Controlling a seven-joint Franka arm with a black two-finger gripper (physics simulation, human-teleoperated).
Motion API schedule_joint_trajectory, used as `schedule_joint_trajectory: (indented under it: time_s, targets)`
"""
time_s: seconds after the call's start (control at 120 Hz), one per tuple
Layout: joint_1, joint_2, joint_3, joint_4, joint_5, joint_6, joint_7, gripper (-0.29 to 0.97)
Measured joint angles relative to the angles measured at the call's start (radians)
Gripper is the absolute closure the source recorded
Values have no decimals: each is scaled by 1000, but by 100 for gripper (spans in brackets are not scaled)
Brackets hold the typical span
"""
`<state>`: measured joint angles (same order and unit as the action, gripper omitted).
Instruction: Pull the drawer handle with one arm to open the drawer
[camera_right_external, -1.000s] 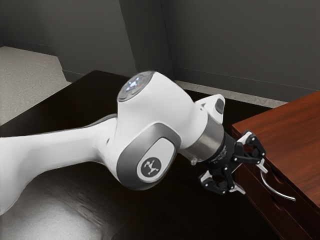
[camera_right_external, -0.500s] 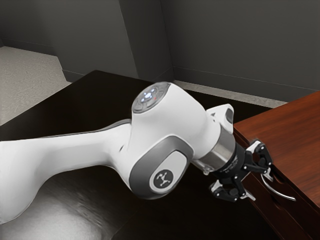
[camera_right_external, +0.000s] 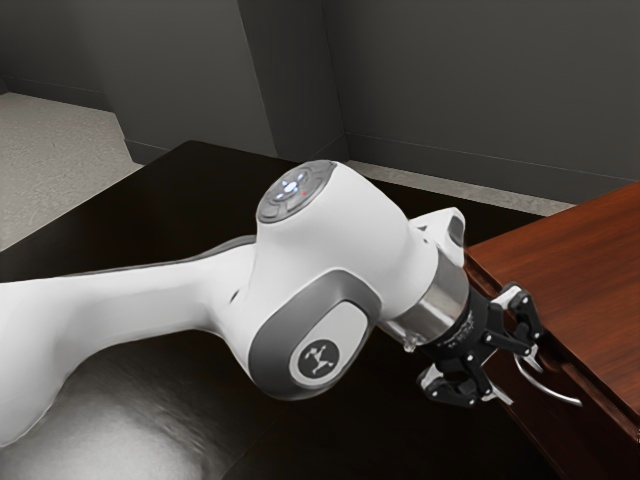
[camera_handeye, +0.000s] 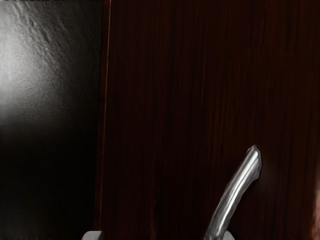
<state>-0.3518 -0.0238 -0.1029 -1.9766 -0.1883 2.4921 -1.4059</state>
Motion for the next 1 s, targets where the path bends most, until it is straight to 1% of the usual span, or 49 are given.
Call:
schedule_joint_trajectory:
  time_s: [0.192,0.558,0.775,0.867,1.0]
  targets:
    - [-12,-27,15,-22,5,-32,-4,44]
    - [1,-109,11,-95,1,-74,-13,45]
    - [40,-163,-22,-135,-6,-103,-18,45]
    - [69,-192,-53,-150,-6,-118,-20,45]
    - [83,-223,-70,-172,-11,-141,-23,45]
